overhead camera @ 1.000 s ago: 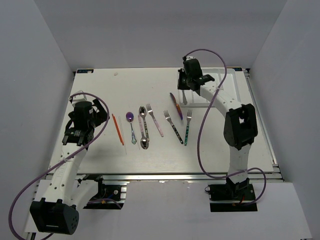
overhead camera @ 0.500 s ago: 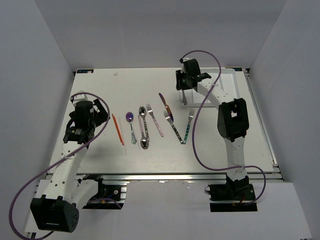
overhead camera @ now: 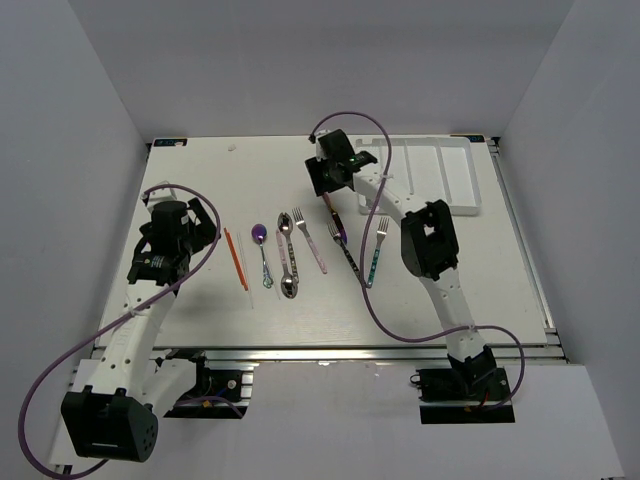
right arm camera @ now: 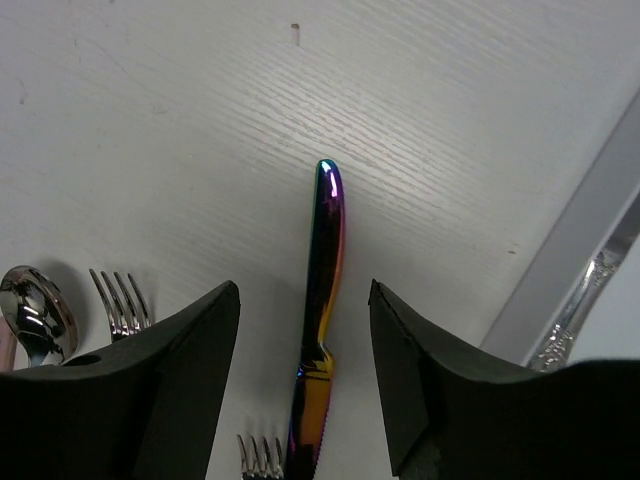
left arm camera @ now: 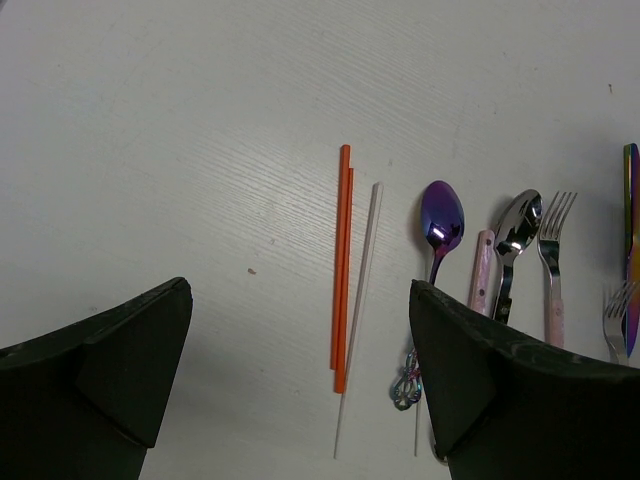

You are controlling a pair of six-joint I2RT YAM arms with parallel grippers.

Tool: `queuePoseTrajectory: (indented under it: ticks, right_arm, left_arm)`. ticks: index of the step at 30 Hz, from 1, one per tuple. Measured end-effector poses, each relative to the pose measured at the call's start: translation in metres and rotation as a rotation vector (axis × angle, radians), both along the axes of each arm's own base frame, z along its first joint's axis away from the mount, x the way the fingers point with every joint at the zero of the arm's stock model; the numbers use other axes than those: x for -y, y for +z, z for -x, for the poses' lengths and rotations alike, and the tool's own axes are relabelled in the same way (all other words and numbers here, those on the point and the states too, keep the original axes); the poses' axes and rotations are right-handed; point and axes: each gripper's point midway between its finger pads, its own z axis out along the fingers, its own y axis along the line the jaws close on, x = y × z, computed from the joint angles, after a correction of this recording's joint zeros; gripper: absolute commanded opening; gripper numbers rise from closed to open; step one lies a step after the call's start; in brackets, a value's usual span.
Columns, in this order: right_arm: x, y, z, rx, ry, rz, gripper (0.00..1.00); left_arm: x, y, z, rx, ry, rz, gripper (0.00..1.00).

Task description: Sort the eating utensils into containers

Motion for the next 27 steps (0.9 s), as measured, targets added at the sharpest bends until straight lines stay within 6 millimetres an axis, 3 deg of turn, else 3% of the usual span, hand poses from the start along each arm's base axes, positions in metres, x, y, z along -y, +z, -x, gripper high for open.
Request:
queuePoseTrajectory:
  ticks: [3,7,11,15,27]
  right_arm:
    - [-0.006,-0.015,0.002,-0.020,0.005,0.025,0.60]
    - [0.000,-0.038,0.007,-0.065,-0.004,0.075,0.60]
    - [0.004,-0.056,0.007,-0.085,-0.009,0.106,0.53]
    - [0.005,-0.057,0.007,-0.089,-0.005,0.119,0.45]
    - [0.011,-0.063,0.018,-0.180,0.028,0.131,0.39]
  left_arm:
    - [0.000,0.000,0.000,-0.001,-0.001,0.000,0.98]
    - [0.001,0.000,0.000,-0.001,-0.005,0.003,0.98]
    - [0.002,0.000,0.000,-0.001,-0.008,0.005,0.98]
    - [0.002,0.000,0.000,-0.001,-0.011,0.007,0.98]
    - [0.003,0.001,0.000,0.002,-0.015,0.010,0.98]
